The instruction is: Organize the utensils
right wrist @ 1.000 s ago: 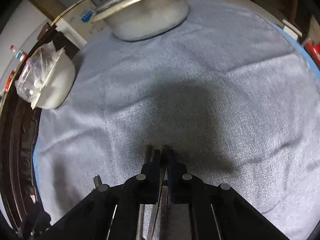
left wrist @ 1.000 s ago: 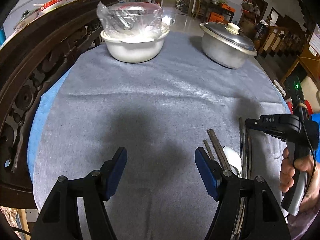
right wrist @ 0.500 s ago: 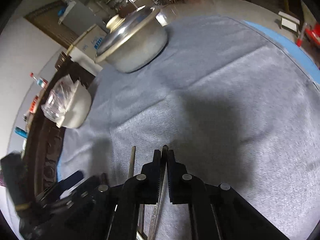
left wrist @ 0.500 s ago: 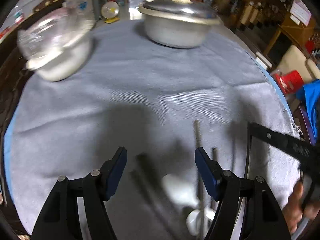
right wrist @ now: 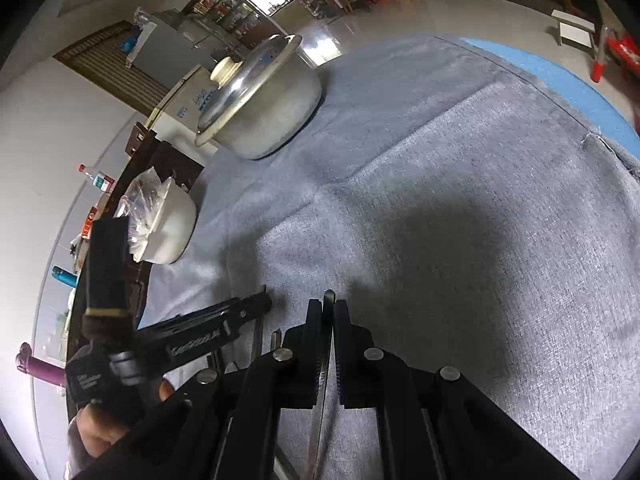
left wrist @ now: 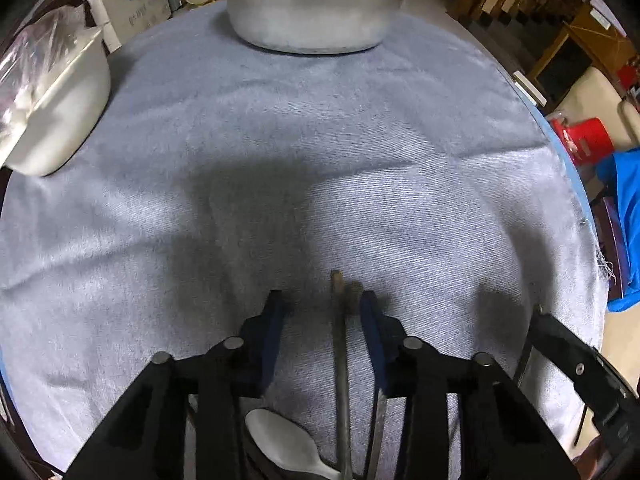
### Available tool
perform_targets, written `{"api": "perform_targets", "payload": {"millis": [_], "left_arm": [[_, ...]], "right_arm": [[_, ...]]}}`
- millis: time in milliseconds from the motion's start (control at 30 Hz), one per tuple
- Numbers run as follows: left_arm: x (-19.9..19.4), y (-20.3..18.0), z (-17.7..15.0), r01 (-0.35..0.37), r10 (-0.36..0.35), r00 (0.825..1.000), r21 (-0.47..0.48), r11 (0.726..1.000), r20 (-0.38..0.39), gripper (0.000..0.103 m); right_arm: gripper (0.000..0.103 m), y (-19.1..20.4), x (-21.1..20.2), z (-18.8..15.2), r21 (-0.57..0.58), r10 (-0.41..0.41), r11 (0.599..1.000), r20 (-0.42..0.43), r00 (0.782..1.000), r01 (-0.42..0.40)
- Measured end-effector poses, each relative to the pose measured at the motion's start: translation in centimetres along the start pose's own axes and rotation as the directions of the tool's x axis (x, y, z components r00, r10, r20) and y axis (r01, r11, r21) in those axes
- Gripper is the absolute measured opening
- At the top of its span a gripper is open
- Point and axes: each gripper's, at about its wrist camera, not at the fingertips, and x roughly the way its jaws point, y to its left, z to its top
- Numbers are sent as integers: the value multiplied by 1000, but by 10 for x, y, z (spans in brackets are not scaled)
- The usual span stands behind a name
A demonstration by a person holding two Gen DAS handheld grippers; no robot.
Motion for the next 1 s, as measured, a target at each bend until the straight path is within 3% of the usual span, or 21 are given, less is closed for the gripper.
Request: {"api": "perform_targets", "payload": {"millis": [67, 100, 200, 400, 500, 667, 1000], "left_arm": [[1, -3, 0, -18, 18, 1000, 16, 1000, -3, 9], [1, -3, 0, -9, 9, 1000, 16, 1000, -7, 6], [-1, 3, -5, 38, -38, 999, -29, 999, 2, 5], [-57, 19, -41, 93, -81, 981, -65, 994, 177, 5], [-100, 21, -68, 98, -79, 959, -54, 994, 274, 5], [-171, 35, -99, 114, -87, 902, -38, 993, 423, 5], [-241, 58, -172, 95, -37, 797, -65, 993, 603, 5]], "right_arm": [[6, 1, -3, -1, -3, 3, 1000, 5, 1000, -3], [6, 1, -6, -2, -4, 5, 1000, 9, 1000, -5], [6, 6, -15, -4, -13, 9, 1000, 25, 1000, -9], [6, 29, -53, -15, -67, 13, 998, 98, 995, -6], [6, 44, -78, -26, -94, 22, 996, 154, 988, -8], [6, 74, -122, -57, -154, 19, 988, 259, 966, 22], [6, 115, -185, -107, -222, 30, 973, 398, 917, 64]]}}
